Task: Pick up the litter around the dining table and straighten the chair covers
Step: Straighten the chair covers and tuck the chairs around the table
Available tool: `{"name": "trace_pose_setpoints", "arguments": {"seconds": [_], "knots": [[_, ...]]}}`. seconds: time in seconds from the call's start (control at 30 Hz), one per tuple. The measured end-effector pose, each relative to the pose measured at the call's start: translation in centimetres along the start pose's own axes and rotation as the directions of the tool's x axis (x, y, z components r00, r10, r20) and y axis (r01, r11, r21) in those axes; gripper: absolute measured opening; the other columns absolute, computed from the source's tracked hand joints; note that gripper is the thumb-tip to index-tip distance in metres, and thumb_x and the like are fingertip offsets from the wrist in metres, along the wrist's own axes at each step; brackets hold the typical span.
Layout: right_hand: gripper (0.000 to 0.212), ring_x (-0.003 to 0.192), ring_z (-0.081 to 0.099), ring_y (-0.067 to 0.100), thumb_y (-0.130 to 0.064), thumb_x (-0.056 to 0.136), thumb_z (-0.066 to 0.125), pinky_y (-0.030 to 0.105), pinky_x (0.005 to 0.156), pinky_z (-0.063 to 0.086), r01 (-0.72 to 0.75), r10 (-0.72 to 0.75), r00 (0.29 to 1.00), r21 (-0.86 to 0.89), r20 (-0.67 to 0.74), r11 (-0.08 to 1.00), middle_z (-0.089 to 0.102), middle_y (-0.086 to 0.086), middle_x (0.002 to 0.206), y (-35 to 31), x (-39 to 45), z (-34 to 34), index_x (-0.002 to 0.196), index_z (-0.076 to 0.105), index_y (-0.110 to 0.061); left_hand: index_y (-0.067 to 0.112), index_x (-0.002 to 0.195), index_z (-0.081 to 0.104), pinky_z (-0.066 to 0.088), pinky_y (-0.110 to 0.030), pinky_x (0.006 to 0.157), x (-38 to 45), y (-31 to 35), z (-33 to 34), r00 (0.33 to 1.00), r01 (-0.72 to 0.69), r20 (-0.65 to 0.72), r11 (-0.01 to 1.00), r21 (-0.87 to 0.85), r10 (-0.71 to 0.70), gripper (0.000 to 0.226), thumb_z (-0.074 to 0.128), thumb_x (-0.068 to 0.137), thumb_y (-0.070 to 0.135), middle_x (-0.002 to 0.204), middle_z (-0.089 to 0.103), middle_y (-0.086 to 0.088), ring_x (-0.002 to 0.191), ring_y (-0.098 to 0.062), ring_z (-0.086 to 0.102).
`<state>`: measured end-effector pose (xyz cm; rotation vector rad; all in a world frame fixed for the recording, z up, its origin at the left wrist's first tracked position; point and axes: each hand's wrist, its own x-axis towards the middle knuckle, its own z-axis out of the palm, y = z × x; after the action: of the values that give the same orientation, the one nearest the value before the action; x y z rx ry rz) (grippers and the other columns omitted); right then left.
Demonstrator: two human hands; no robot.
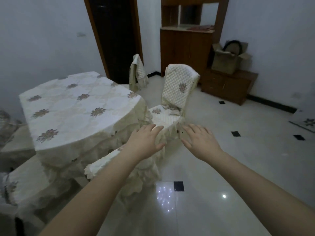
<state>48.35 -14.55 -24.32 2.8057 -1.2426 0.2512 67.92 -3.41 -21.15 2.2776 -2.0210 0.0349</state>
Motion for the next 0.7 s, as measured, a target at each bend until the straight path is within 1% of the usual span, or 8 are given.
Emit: {"name": "trace_pose_setpoints", "arguments": {"seconds": [0.13,0.27,0.33,0.43,0.47,0.6,0.67,0.7], "knots": [[0.054,0.132,0.036,0.018,-0.053,0.096,0.033,0.037,0.107,0.027,-0.053,0.053,0.998,-0.014,-0.041,0.998,0.043,-0.004,0.144,5.5,-0.5,-3.2,0.141,0.037,-0.024,0.034,0.149,0.022,0.028,-0.042,0.110,3.9,5.5,-3.7,0.991,-0.118,-0.054,0.993,0.023,0.119,0.071,0.042,0.089,0.065,0.155,0.027,0.007,0.140,-0.016,0.029],[0.063,0.140,0.027,0.015,-0.061,0.094,0.018,0.036,0.112,0.020,-0.106,0.106,0.993,0.001,-0.046,0.994,0.033,-0.008,0.152,12.3,-1.8,-6.0,0.147,0.030,-0.027,0.033,0.149,0.024,0.026,-0.041,0.112,8.5,11.8,-5.7,0.969,-0.193,-0.151,0.981,0.022,0.194,0.064,0.038,0.093,0.061,0.153,0.032,0.009,0.139,-0.013,0.029],[0.064,0.141,0.024,0.015,-0.061,0.094,0.016,0.035,0.113,0.018,-0.127,0.127,0.990,0.008,-0.066,0.992,0.029,-0.009,0.154,16.1,-2.6,-7.3,0.148,0.028,-0.029,0.035,0.148,0.023,0.024,-0.043,0.113,11.0,14.9,-6.2,0.958,-0.217,-0.180,0.974,0.064,0.225,0.062,0.036,0.093,0.060,0.152,0.033,0.010,0.139,-0.013,0.028],[0.075,0.137,0.034,0.016,-0.063,0.086,0.005,0.035,0.109,0.026,-0.166,0.166,0.976,0.008,-0.142,0.986,0.038,-0.006,0.150,21.2,-3.5,-9.1,0.144,0.037,-0.027,0.034,0.149,0.019,0.019,-0.043,0.112,13.9,19.3,-6.0,0.944,-0.223,-0.211,0.960,0.168,0.256,0.063,0.035,0.093,0.059,0.153,0.031,0.009,0.141,-0.015,0.024],[0.075,0.134,0.039,0.017,-0.062,0.085,0.006,0.036,0.107,0.031,-0.184,0.183,0.971,0.008,-0.156,0.983,0.042,-0.005,0.147,22.8,-3.7,-9.2,0.141,0.041,-0.026,0.034,0.149,0.019,0.018,-0.043,0.113,14.6,20.5,-5.8,0.946,-0.211,-0.211,0.962,0.175,0.246,0.063,0.034,0.093,0.059,0.153,0.031,0.008,0.142,-0.016,0.023],[0.060,0.116,0.057,0.022,-0.056,0.090,0.025,0.038,0.092,0.047,-0.237,0.238,0.960,0.025,-0.149,0.971,0.059,0.000,0.131,27.7,-4.0,-9.0,0.127,0.058,-0.021,0.033,0.148,0.023,0.018,-0.045,0.113,17.5,24.9,-4.4,0.959,-0.165,-0.203,0.971,0.173,0.199,0.068,0.023,0.088,0.063,0.151,0.035,0.007,0.141,-0.018,0.027],[0.054,0.108,0.062,0.021,-0.053,0.090,0.031,0.037,0.084,0.051,-0.257,0.258,0.954,0.025,-0.153,0.966,0.064,0.001,0.123,29.4,-3.9,-8.6,0.120,0.062,-0.021,0.032,0.145,0.035,0.027,-0.047,0.110,18.8,26.4,-3.8,0.971,-0.134,-0.177,0.978,0.162,0.163,0.068,0.026,0.086,0.064,0.145,0.046,0.005,0.136,-0.020,0.038],[0.053,0.108,0.062,0.021,-0.053,0.090,0.032,0.037,0.084,0.051,-0.259,0.260,0.952,0.025,-0.159,0.965,0.064,0.000,0.122,30.2,-3.7,-8.2,0.121,0.062,-0.021,0.031,0.141,0.043,0.033,-0.047,0.107,19.4,26.9,-3.4,0.972,-0.124,-0.177,0.979,0.161,0.152,0.066,0.029,0.086,0.064,0.139,0.052,0.005,0.132,-0.020,0.044]]}}
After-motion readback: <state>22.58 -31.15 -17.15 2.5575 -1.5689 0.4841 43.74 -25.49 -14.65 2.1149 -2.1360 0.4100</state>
